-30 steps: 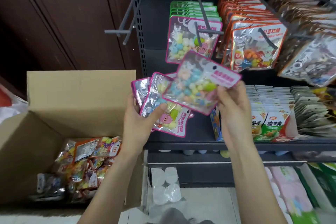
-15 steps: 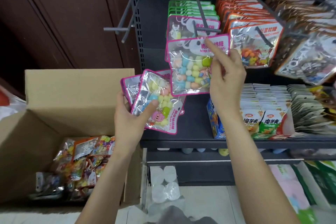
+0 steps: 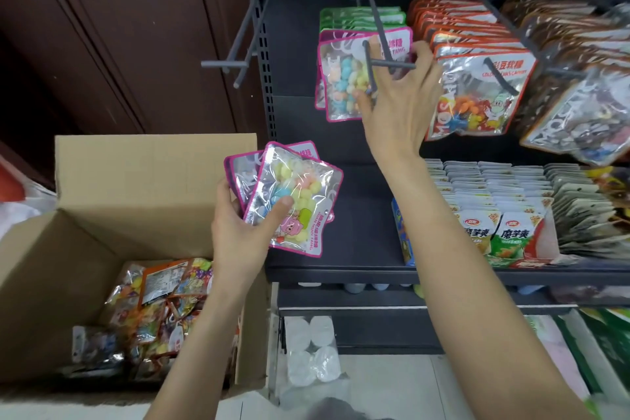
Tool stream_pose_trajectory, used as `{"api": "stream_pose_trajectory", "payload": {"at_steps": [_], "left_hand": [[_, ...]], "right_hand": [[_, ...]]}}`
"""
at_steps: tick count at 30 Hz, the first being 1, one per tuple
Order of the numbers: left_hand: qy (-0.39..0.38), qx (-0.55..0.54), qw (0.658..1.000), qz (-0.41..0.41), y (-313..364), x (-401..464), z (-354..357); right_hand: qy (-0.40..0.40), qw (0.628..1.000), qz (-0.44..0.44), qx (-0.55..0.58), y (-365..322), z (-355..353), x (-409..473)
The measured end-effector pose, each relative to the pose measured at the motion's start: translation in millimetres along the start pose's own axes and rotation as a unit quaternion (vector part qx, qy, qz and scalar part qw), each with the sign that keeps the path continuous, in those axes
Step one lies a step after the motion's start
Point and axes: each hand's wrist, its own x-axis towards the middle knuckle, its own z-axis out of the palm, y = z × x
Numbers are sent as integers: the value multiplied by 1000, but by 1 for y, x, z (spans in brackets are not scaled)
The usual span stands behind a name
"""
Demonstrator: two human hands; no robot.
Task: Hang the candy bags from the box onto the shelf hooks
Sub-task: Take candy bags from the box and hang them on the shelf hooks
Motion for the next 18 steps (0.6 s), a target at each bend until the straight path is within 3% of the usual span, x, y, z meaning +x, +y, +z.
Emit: {"api": "stream_pose_trajectory", "payload": {"at_steps": [2, 6, 8, 10, 12, 14, 16, 18], "left_hand": [[-6, 0, 1000, 2, 2, -1, 3], [-15, 2, 1000, 13, 8, -1, 7], [-19, -1, 1000, 19, 11, 0, 8], [-21, -9, 999, 24, 13, 1, 9], [-25, -22, 999, 28, 17, 1, 10], [-30, -39, 998, 28, 21, 2, 12], [-37, -67, 997, 21, 23, 2, 16], [-45, -95, 994, 11, 23, 2, 21]], "right_hand": [[11, 1000, 5, -20, 0, 12, 9], [-29, 992, 59, 106, 0, 14, 16], [-38, 995, -10, 92, 1, 4, 1], [-30, 985, -77, 150, 7, -10, -18], [-57, 956, -49, 284, 13, -28, -41], [-142, 906, 43, 397, 14, -51, -66], [-239, 852, 135, 445, 11, -67, -88], [-282, 814, 191, 471, 9, -70, -105]]}}
